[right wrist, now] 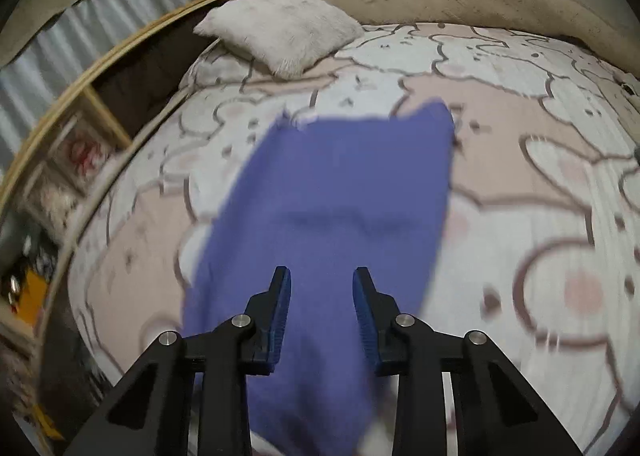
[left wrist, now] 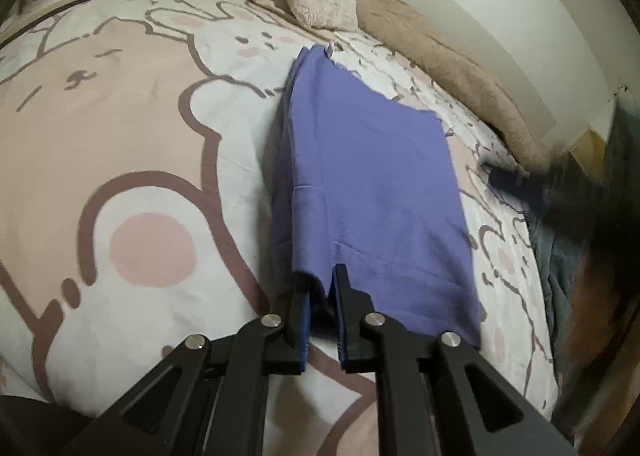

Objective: Fold clothes

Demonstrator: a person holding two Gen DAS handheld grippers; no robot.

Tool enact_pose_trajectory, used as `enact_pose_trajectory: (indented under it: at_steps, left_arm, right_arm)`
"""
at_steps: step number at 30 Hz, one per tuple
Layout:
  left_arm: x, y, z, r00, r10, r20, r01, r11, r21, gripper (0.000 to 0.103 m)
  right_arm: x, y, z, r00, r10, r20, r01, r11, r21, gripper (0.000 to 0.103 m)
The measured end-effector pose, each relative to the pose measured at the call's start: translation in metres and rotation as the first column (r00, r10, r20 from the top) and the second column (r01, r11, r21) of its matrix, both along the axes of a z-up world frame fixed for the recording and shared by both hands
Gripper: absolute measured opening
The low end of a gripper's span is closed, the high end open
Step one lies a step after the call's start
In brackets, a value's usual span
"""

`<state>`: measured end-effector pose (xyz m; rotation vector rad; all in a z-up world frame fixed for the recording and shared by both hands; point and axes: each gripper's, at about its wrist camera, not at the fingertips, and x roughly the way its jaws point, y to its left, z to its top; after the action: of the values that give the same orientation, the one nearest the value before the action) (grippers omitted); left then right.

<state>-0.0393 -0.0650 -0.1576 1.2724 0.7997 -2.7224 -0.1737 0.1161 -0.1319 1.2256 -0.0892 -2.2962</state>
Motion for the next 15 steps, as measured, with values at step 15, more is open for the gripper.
enact_pose_trajectory:
  at_steps: [15]
  left_arm:
    - [-0.059, -0.009, 0.061, 0.991, -0.119, -0.061, 0.109, 0.983, -0.147, 0.018]
  right_arm:
    - [0.043, -0.002, -0.071, 0.99, 0.123, -0.067, -0.116, 0.988, 0.102, 0.033]
